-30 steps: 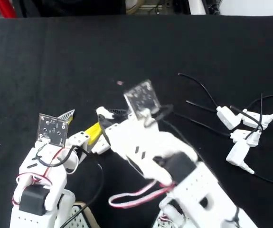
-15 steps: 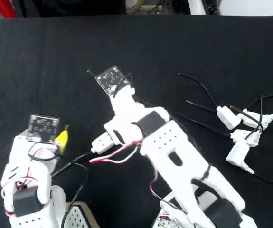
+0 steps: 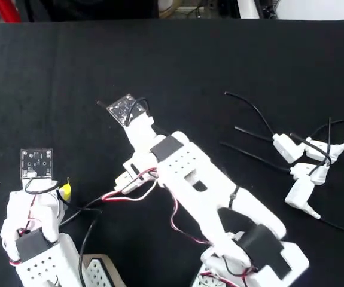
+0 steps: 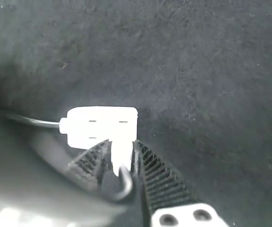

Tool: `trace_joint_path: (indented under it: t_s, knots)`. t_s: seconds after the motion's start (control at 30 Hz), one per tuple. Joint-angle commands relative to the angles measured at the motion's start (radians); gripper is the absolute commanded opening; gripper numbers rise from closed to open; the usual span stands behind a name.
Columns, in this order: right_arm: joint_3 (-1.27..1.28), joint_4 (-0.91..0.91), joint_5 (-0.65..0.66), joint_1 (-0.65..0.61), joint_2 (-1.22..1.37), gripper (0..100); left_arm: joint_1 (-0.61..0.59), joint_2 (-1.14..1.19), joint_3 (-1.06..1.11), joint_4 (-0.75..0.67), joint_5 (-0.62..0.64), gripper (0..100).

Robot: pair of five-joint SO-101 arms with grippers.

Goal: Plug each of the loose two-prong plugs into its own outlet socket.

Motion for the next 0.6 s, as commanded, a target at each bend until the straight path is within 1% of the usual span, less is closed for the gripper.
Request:
trace_joint_path:
  t_s: [0.0,0.43,0.57]
  knots:
    - [-0.067,-0.021,-0.011,-0.012,0.012,1.3,-0.010,-0.005,-0.008,-0.017,-0.011,30]
    - [-0.068,-0.037,-0.052,-0.012,0.062,1.3,-0.010,-0.005,0.005,-0.020,-0.011,30]
    - [-0.035,-0.037,-0.058,-0.021,0.062,1.3,-0.010,-0.005,0.005,-0.020,-0.011,30]
